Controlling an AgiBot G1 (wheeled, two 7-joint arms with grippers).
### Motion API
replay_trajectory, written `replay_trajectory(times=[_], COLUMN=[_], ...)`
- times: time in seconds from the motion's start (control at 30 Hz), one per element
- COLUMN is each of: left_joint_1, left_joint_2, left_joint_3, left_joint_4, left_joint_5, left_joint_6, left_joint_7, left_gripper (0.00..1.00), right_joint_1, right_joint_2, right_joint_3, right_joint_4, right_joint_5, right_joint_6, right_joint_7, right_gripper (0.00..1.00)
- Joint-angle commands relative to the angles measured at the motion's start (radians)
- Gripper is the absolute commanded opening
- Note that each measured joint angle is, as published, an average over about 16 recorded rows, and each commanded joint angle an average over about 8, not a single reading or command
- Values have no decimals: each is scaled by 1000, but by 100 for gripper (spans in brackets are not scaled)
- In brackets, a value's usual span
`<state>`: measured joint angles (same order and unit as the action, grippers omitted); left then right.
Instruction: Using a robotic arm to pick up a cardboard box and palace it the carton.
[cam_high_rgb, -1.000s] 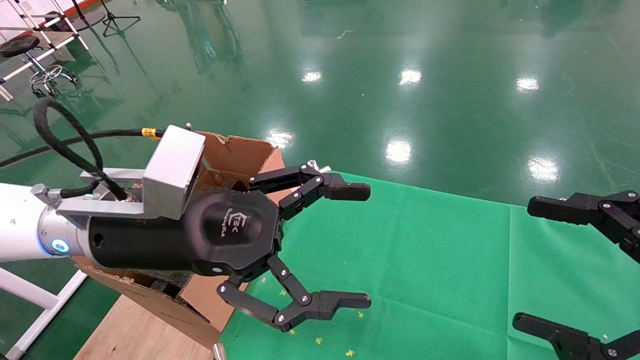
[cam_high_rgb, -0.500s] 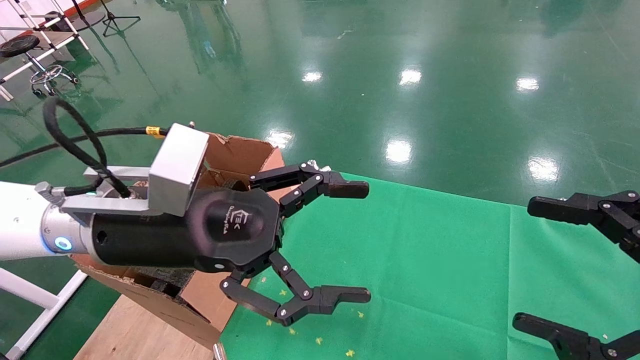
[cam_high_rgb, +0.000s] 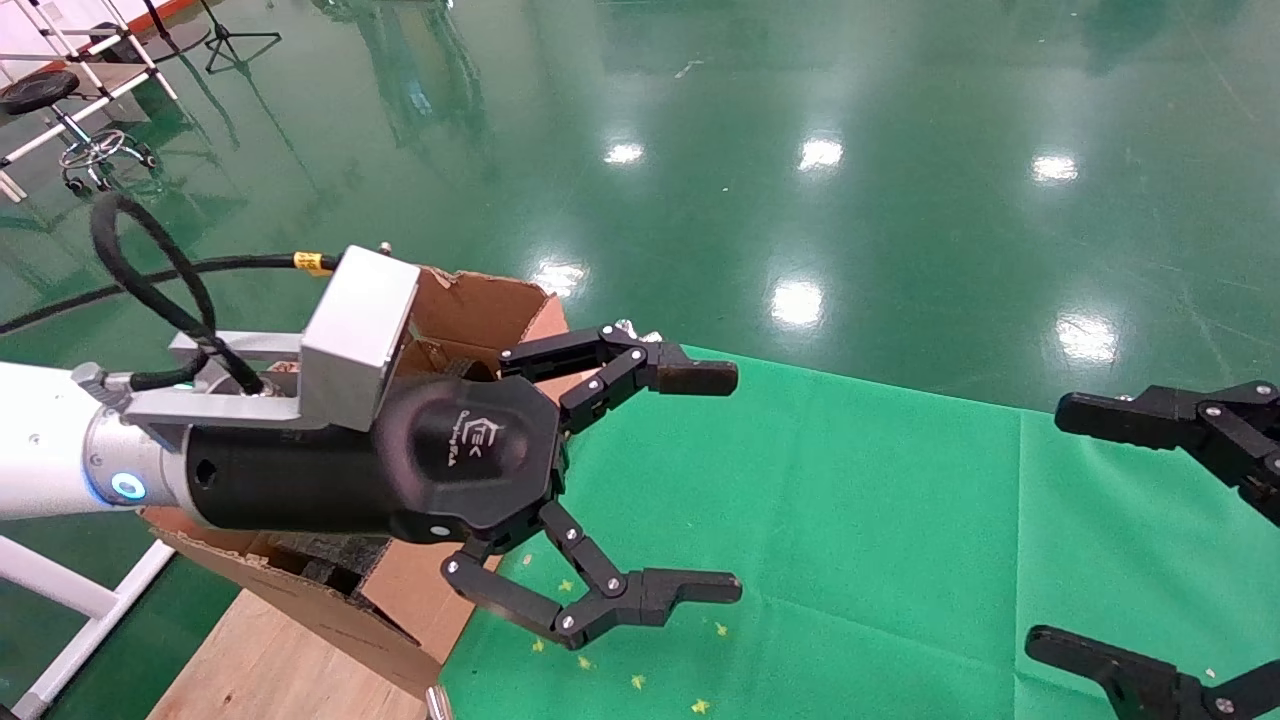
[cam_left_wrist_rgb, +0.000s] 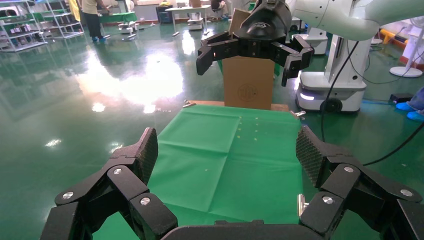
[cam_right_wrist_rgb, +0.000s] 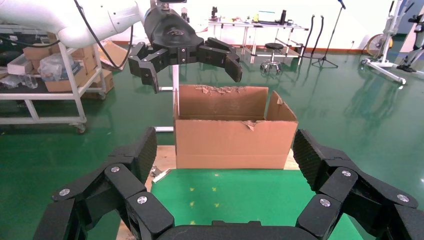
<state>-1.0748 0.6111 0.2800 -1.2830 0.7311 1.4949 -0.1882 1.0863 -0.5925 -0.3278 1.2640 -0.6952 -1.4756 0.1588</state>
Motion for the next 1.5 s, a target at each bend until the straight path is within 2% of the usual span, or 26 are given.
replay_trajectory(times=[0.03, 1.5], left_joint_1=[0, -1], left_joint_2=[0, 0], left_joint_3=[0, 1], left_joint_4=[0, 1], left_joint_5=[0, 2], left_joint_6=[0, -1], left_joint_7=[0, 0], left_gripper=[100, 100], right_joint_1=[0, 0], right_joint_2=[0, 0], right_joint_3=[0, 0], right_joint_4=[0, 0], right_joint_5=[0, 0], right_joint_6=[0, 0], right_joint_7=[0, 0], right_gripper=[100, 100])
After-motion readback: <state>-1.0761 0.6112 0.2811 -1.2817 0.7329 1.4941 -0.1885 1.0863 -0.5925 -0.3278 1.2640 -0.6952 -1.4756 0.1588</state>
